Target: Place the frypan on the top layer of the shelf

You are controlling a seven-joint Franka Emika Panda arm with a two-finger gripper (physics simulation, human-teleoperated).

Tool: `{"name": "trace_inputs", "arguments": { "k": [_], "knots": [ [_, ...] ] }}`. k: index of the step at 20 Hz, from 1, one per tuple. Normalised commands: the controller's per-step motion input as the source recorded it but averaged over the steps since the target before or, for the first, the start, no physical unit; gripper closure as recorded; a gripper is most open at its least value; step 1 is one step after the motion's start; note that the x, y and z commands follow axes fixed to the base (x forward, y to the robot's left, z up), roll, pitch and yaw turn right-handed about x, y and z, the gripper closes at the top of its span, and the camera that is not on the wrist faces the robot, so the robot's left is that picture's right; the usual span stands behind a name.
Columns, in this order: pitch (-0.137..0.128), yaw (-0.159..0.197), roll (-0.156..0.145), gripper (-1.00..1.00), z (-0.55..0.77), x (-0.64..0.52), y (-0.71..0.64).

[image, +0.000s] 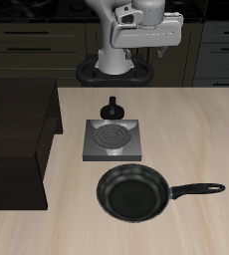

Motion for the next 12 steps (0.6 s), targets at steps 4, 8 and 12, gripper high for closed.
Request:
{"name": "trace_inputs", "arguments": {
  "k": [4, 8, 12],
  "knots": [
    [0.008, 0.019, -0.015, -1.00, 0.09, 0.21, 0.18],
    [-0.011, 0.033, -0.015, -1.00, 0.13, 0.31, 0.29],
    [0.009, 0.002, 0.000, -1.00, 0.06, 0.20, 0.15]
  ]
}}
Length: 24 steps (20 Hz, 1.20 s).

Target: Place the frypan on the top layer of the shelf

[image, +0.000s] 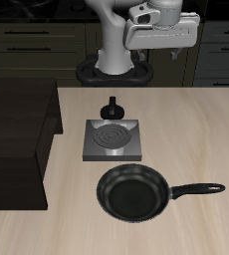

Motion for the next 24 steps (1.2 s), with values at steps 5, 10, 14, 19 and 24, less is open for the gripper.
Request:
{"name": "trace_inputs", "arguments": {
  "k": [5, 10, 14, 19, 24],
  "knots": [
    [0.007, 0.021, -0.001, -1.00, 0.08, 0.30, 0.22],
    [-0.002, -0.012, 0.000, -1.00, 0.07, 0.17, 0.09],
    [-0.004, -0.021, 0.033, -1.00, 0.08, 0.26, 0.07],
    [-0.005, -0.001, 0.001, -1.00, 0.10, 0.26, -0.02],
    [-0.033, -0.013, -0.011, -1.00, 0.20, 0.33, -0.13]
  ]
}}
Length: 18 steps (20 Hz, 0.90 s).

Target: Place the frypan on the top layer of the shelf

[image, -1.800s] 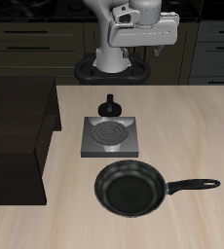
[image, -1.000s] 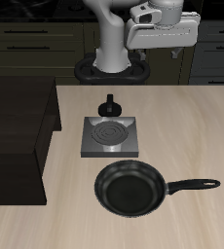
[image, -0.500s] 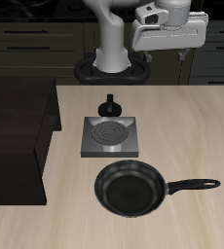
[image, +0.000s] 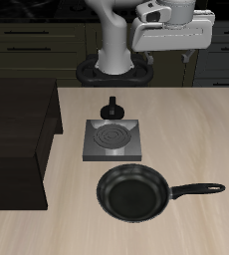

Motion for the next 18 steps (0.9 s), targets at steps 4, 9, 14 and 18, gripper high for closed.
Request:
{"name": "trace_inputs", "arguments": {
  "k": [4, 9, 14, 18],
  "knots": [
    [-0.036, 0.021, 0.029, -1.00, 0.16, 0.22, -0.06],
    [-0.007, -0.001, -0.060, -1.00, 0.13, 0.32, -0.13],
    [0.002, -0.038, -0.007, -1.00, 0.02, 0.21, -0.03],
    [0.008, -0.038, 0.002, -1.00, -0.05, 0.15, -0.01]
  ]
}}
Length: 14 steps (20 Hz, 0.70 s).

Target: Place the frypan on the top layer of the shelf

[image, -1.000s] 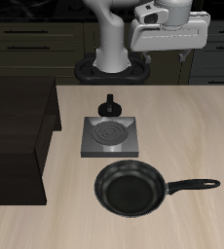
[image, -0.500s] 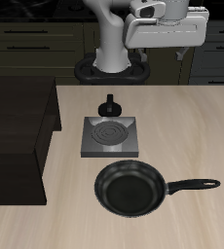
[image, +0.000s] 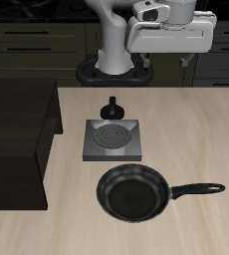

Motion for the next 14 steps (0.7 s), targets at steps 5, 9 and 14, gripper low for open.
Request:
{"name": "trace_inputs", "arguments": {
  "k": [5, 9, 14],
  "knots": [
    [-0.081, 0.014, 0.023, -1.00, 0.04, 0.20, -0.04],
    [-0.004, 0.036, -0.011, -1.00, -0.13, 0.12, -0.06],
    [-0.003, 0.002, -0.006, -1.00, -0.05, 0.12, -0.07]
  ]
}}
